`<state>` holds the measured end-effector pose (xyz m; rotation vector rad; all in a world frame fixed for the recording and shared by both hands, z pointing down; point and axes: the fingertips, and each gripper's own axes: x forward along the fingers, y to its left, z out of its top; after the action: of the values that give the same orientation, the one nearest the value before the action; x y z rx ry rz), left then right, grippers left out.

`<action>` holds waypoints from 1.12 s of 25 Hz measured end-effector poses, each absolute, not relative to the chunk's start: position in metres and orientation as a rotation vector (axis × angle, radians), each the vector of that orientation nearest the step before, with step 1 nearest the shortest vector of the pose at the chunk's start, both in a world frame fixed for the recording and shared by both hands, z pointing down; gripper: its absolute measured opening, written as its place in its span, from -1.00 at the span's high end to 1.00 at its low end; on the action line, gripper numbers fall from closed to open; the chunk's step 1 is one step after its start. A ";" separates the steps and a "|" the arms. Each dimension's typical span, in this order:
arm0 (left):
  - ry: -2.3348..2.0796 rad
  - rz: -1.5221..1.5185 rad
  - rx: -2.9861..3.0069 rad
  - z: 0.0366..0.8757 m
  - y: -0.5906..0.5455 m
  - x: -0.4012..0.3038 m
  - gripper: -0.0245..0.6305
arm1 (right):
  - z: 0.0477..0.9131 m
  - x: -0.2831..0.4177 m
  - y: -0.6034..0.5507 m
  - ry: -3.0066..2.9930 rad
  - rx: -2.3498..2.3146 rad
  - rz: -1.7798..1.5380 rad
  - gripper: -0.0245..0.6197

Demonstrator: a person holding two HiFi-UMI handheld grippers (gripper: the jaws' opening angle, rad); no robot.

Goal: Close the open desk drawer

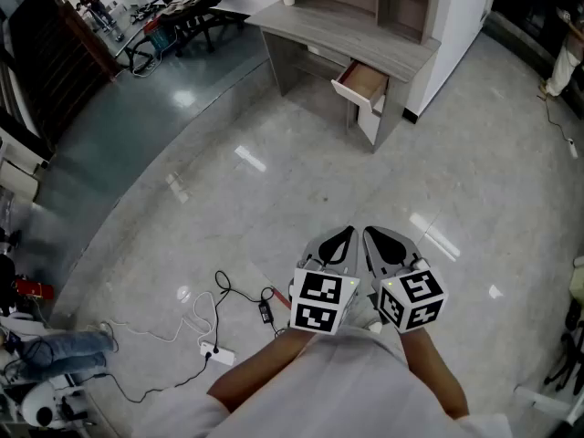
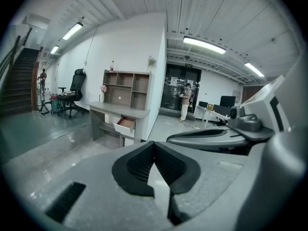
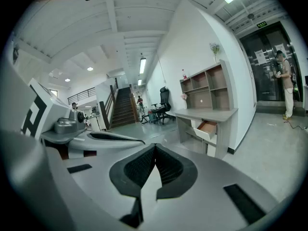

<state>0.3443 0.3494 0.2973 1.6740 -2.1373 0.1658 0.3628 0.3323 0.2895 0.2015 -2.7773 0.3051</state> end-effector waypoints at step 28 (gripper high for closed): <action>-2.215 0.031 1.533 0.306 0.458 0.207 0.92 | 0.290 0.226 0.441 -2.777 0.063 0.253 0.92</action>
<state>0.2074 0.4580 0.3058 1.5326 -2.2145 0.0312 0.2259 0.4411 0.2902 0.0627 -2.7768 0.2529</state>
